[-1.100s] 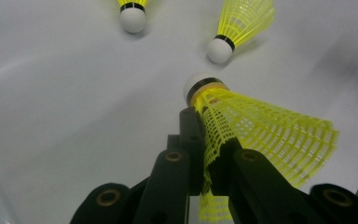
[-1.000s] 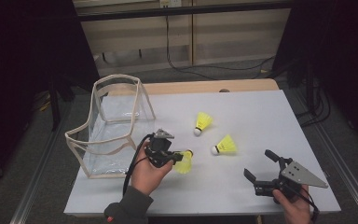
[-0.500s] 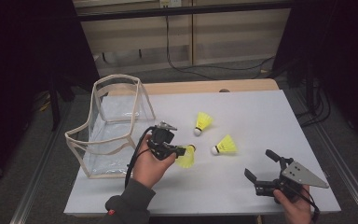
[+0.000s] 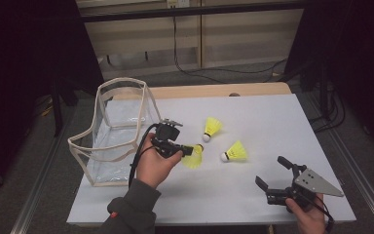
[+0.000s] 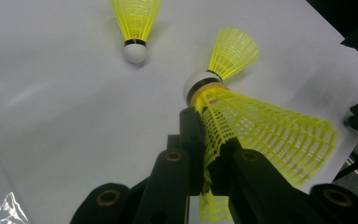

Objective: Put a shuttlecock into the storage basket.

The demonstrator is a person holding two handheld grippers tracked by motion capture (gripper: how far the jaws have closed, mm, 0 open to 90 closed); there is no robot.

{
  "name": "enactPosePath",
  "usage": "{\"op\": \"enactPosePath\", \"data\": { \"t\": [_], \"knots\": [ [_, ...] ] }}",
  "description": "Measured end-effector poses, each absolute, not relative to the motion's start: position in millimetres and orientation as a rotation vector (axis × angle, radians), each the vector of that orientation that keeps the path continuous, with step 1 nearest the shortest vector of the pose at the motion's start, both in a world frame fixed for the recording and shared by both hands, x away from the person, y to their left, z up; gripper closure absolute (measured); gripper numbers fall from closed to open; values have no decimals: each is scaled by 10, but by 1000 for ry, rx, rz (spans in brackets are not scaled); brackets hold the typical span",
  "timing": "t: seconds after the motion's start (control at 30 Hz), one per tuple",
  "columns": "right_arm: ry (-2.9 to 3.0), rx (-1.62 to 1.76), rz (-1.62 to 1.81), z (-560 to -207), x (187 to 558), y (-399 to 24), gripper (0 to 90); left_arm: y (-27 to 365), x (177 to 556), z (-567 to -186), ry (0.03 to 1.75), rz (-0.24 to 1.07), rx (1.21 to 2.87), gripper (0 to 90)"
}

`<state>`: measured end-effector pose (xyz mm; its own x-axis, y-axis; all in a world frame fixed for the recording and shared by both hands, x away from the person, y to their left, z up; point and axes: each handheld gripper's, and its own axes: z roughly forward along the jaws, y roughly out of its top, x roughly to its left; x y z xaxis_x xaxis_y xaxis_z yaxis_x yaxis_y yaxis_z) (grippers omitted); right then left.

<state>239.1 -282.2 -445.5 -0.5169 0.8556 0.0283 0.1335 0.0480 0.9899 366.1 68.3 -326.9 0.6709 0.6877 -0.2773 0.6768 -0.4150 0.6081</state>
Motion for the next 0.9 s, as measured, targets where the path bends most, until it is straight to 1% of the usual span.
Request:
{"op": "enactPosePath", "data": {
  "t": [0.9],
  "knots": [
    [1738,992,1519,-4464,2390,-2804,9,667,3775,-3050,1070,-3,2174,878]
  ]
}}
